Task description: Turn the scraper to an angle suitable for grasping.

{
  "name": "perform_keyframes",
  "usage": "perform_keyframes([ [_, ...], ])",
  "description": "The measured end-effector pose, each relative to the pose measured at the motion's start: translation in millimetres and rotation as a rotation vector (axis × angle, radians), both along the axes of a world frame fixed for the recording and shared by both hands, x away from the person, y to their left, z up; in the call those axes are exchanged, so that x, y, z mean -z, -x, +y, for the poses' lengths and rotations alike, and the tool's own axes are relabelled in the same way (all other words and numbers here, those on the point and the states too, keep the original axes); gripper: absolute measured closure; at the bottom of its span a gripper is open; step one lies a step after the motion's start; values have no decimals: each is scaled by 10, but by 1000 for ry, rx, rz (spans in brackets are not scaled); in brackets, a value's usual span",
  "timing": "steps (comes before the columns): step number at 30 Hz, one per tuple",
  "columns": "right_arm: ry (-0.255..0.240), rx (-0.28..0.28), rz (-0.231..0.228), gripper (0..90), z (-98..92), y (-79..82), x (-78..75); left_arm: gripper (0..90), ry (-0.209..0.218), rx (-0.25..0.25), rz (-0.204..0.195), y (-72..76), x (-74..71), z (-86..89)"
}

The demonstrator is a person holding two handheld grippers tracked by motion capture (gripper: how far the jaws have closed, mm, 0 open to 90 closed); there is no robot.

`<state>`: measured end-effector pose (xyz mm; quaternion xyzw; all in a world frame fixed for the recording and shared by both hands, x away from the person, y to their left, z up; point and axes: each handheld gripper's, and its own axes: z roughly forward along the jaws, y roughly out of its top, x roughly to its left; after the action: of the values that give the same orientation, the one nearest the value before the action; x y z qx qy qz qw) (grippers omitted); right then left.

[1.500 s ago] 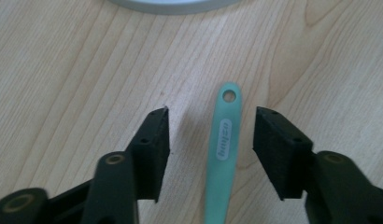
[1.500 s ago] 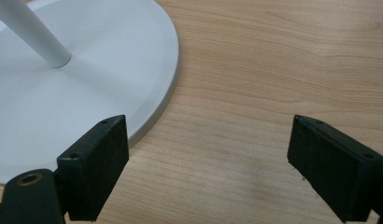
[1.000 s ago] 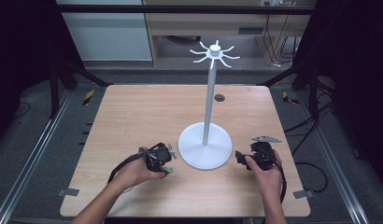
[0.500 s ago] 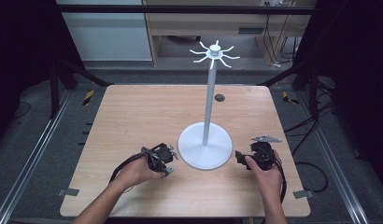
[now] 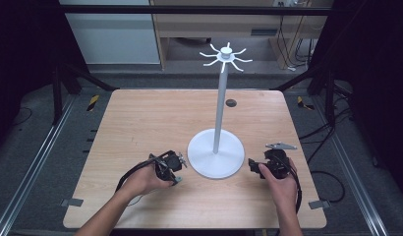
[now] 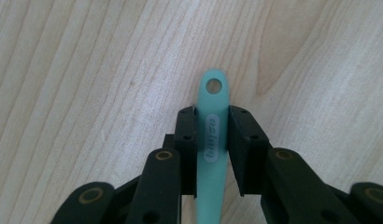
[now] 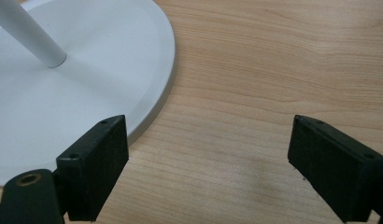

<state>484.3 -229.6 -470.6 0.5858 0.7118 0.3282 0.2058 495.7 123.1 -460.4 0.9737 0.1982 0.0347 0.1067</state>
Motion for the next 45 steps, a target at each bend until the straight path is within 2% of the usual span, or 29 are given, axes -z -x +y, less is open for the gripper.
perform_keyframes([
  [5,9,-3,0,127,-20,-34,17,743,79,-25,-49,61,-151,136],
  [8,13,-6,0,128,-15,-38,19,744,133,-50,-94,99,-307,262],
  [9,13,-6,0,128,-15,-38,19,744,133,-50,-94,99,-307,262],
  [15,18,-24,-20,123,18,-27,1,746,198,-75,-152,167,-536,408],
  [20,18,-33,-35,118,23,-31,-8,746,236,-71,-197,261,-717,490],
  [26,18,-43,-63,109,62,-18,-40,746,288,-96,-248,361,-866,587],
  [28,25,-50,-58,108,75,-13,-36,747,311,-94,-263,405,-914,626],
  [34,20,-43,-58,107,57,-5,-36,747,333,-105,-286,465,-989,701],
  [39,10,-40,-64,107,44,-16,-38,747,357,-121,-329,497,-1151,758],
  [45,6,-44,-64,107,43,-14,-42,747,360,-114,-368,489,-1346,759],
])
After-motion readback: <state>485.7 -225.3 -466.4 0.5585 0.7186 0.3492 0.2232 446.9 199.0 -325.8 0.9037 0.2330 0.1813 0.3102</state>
